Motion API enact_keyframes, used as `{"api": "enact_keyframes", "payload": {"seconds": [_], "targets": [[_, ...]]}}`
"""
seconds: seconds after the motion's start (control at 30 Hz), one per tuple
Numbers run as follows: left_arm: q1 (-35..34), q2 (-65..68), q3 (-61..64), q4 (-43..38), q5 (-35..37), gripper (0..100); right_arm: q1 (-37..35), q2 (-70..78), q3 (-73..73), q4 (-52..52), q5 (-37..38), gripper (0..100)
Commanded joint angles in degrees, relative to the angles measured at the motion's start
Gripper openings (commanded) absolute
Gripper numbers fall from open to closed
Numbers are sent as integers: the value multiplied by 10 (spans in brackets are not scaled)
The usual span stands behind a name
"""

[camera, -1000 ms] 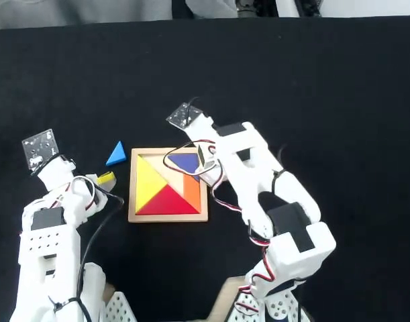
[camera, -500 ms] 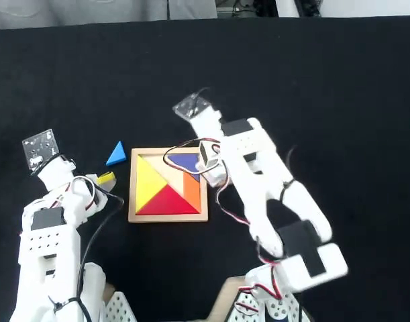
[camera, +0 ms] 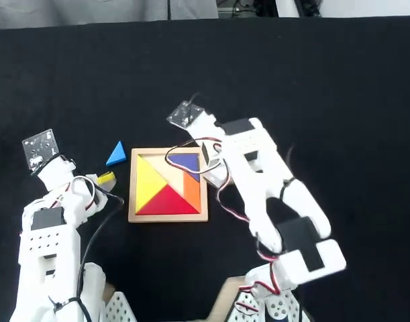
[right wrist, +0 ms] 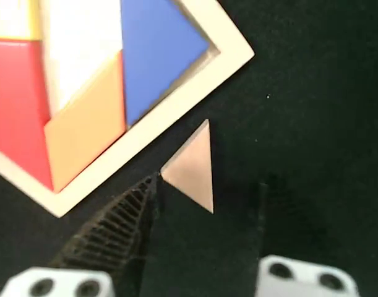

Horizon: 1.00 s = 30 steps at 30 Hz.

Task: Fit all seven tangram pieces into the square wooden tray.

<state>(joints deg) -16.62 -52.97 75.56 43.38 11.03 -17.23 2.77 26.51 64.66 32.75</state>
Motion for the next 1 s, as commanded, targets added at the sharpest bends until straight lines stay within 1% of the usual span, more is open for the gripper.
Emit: {"api": "enact_keyframes", "payload": {"seconds": [0.0, 0.27, 0.5, 0.6, 0.77, 0.97], "targets": [[4, -10, -4, -4, 3, 310, -4, 26, -8, -26, 4, 296], [4, -10, -4, -4, 3, 310, -9, 71, -7, -29, 4, 271], [4, -10, -4, -4, 3, 310, -41, 76, -7, -30, 5, 229], [4, -10, -4, -4, 3, 310, -39, 76, -8, -33, 5, 205], [4, -10, -4, -4, 3, 310, -30, 76, -7, -36, 5, 122], [4, -8, -4, -4, 3, 310, -25, 76, -7, -37, 5, 113]]}}
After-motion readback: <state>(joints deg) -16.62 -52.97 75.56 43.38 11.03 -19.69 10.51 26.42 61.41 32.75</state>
